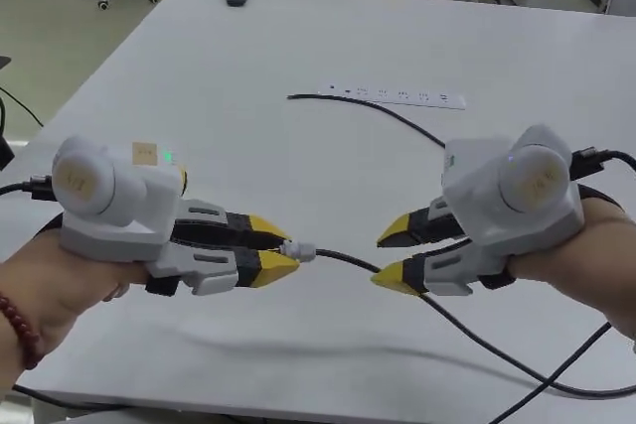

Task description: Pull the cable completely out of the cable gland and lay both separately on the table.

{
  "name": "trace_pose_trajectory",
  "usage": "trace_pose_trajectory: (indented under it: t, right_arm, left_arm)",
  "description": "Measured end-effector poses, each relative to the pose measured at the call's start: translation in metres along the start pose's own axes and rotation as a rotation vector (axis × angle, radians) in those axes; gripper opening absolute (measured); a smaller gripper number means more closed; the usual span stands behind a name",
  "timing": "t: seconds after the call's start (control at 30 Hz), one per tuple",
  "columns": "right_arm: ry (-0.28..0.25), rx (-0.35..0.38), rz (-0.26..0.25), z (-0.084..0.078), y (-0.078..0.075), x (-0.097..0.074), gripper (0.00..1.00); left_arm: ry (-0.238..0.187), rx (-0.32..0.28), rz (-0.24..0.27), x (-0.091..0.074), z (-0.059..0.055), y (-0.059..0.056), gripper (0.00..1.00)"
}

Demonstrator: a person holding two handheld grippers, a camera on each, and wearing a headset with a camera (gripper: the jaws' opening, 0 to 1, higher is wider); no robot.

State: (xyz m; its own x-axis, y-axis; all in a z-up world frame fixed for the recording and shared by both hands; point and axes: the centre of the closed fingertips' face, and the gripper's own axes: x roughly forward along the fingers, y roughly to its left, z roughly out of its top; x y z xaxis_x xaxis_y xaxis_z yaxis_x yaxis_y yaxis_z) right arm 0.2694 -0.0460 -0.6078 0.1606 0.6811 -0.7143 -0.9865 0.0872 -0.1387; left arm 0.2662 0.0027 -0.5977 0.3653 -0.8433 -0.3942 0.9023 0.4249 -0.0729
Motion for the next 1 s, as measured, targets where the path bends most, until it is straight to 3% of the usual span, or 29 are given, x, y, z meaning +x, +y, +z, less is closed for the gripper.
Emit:
trace_pose_trajectory:
  t: [0.1, 0.4, 0.5, 1.0]
  right_arm:
    - [-0.016, -0.030, 0.008, 0.012, 0.004, 0.003, 0.21]
    - [-0.024, -0.055, 0.012, 0.023, 0.004, 0.011, 0.19]
    - [-0.021, -0.066, 0.019, 0.026, 0.003, 0.013, 0.13]
    - [0.035, -0.106, 0.051, 0.023, 0.006, 0.027, 0.02]
  left_arm:
    - [-0.003, 0.000, -0.003, 0.002, 0.002, 0.000, 0.15]
    - [-0.004, -0.002, -0.014, 0.005, 0.002, -0.001, 0.15]
    - [-0.002, -0.004, -0.021, 0.007, 0.001, -0.002, 0.15]
    - [-0.008, -0.002, -0.039, 0.006, -0.001, -0.002, 0.15]
